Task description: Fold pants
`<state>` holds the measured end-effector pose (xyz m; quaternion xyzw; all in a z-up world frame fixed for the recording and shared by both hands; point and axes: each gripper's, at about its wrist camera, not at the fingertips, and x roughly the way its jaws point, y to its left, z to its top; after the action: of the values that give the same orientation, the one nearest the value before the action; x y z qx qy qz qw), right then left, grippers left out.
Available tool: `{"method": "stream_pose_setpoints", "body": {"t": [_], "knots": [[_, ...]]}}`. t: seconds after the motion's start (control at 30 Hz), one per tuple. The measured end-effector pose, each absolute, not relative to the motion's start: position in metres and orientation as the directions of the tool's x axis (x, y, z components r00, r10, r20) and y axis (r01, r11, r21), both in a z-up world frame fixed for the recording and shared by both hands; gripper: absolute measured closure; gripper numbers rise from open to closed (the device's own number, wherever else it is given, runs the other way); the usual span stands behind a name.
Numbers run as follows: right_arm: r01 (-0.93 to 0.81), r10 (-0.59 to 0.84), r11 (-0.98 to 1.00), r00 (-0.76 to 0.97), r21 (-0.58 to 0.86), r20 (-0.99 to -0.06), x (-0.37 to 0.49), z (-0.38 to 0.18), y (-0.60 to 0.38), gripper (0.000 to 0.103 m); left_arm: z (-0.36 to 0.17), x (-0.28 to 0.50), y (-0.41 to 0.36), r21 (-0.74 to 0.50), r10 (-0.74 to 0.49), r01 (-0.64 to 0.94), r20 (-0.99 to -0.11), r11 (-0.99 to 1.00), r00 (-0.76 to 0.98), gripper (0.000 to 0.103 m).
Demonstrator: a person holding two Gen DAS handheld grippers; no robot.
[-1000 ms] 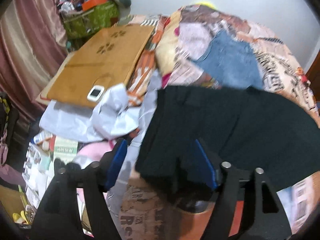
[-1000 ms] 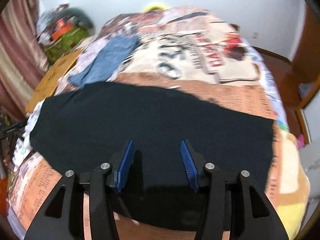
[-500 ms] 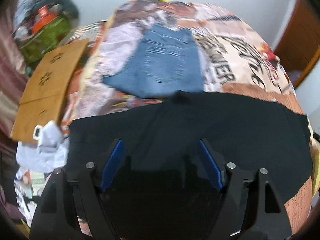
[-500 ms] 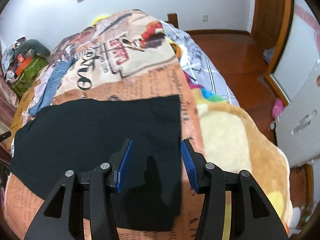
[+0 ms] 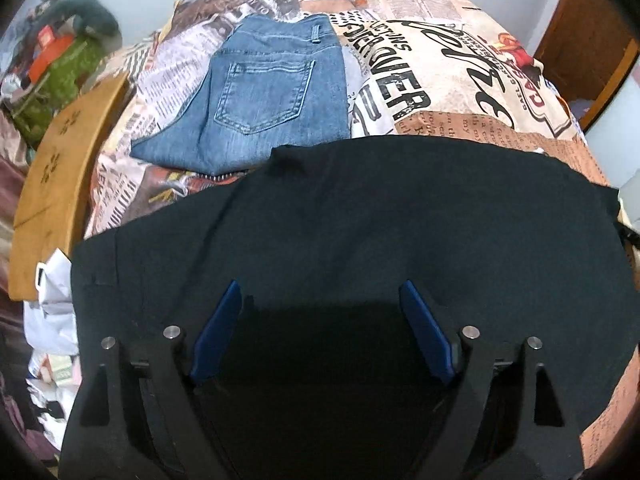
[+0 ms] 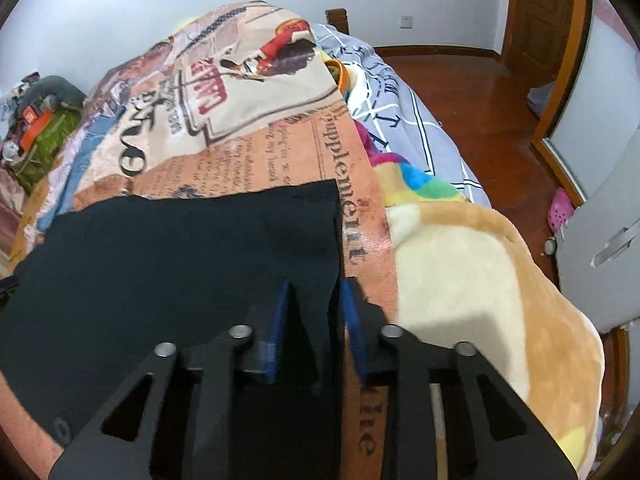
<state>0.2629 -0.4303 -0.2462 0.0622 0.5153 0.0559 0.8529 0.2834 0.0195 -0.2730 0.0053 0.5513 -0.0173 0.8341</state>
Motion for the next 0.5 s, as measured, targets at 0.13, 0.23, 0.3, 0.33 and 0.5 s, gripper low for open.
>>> {"method": "stream_pose_setpoints", "body": {"t": [0.13,0.23,0.3,0.33,0.5], "knots": [[-0.026,0.115,0.993,0.491,0.118,-0.863,0.259,-0.247,-0.424,0.096,-0.274,0.283,0.021,-0.024,-0.032,0.024,-0.92,0.999,0.391,0.02],[-0.023,0.093,0.995,0.527,0.095,-0.845,0.255,-0.239,-0.423,0.097,-0.273,0.282,0.017,-0.005,-0.016,0.029,-0.918,1.0,0.397,0.02],[-0.019,0.081,0.996,0.562,0.085,-0.823,0.255,-0.23,-0.424,0.097,-0.272,0.282,0.015,0.009,-0.005,0.033,-0.916,0.999,0.402,0.02],[-0.02,0.075,0.997,0.578,0.077,-0.813,0.255,-0.223,-0.425,0.098,-0.272,0.281,0.014,0.014,-0.001,0.035,-0.915,0.999,0.404,0.02],[-0.05,0.029,0.999,0.584,0.0,-0.811,0.272,-0.22,-0.417,0.098,-0.272,0.28,0.015,0.012,-0.003,0.033,-0.913,0.999,0.409,0.02]]}}
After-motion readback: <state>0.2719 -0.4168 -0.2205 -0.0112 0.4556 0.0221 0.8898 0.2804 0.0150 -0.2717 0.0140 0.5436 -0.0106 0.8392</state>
